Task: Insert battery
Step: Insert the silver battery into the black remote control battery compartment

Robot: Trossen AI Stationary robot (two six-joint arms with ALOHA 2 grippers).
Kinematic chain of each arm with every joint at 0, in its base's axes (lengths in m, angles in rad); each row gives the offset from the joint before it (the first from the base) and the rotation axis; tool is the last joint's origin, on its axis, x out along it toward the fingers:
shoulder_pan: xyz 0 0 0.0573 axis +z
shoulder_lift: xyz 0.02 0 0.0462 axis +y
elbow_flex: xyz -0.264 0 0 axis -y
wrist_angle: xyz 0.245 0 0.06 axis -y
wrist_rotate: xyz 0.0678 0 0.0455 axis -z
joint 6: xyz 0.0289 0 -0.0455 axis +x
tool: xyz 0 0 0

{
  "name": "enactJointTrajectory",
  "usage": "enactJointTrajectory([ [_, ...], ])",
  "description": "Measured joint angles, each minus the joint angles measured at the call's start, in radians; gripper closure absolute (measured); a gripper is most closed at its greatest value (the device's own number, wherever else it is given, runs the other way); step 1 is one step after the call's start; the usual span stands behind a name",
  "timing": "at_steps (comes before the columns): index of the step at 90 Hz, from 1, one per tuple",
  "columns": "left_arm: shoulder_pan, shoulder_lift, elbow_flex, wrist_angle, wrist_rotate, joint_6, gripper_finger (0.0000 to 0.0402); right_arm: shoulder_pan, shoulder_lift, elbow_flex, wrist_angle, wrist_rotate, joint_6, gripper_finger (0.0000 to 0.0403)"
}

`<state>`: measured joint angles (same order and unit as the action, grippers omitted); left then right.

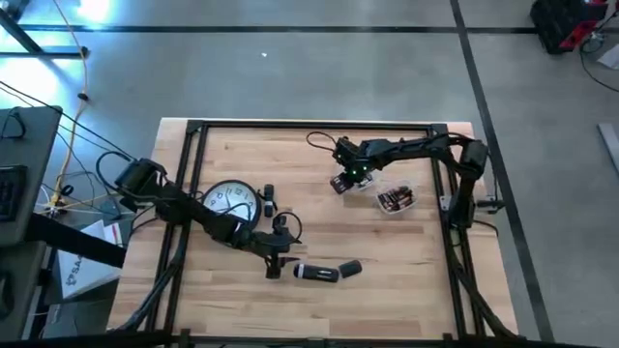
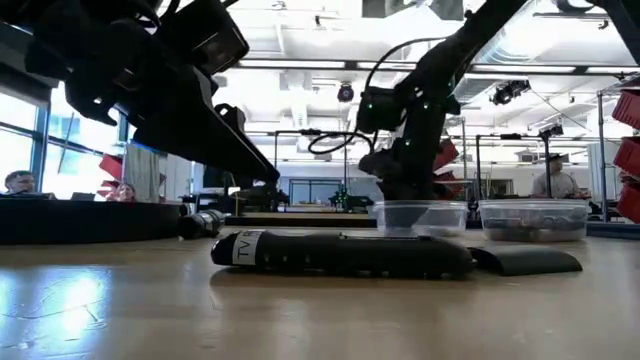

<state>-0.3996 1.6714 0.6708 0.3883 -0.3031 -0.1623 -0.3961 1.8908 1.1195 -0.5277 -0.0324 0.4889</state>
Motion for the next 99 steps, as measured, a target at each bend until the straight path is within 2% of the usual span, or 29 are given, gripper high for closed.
enactJointTrajectory([
  [15,0.0,0.0,0.0,-0.001,-0.001,0.001,0.0191,-0.01,0.0,0.005,-0.002,0.031,-0.012,0.0312],
  [39,0.0,0.0,0.0,-0.001,-0.002,0.001,0.0191,0.009,0.001,0.005,0.04,0.111,-0.121,0.0312],
  [61,0.0,0.0,0.0,0.0,-0.003,0.001,0.0191,0.011,0.002,0.005,0.05,0.118,-0.193,0.0312],
  [99,0.0,0.0,0.0,0.001,-0.003,0.0,0.0191,-0.017,0.002,0.005,0.102,0.116,-0.17,0.0312],
])
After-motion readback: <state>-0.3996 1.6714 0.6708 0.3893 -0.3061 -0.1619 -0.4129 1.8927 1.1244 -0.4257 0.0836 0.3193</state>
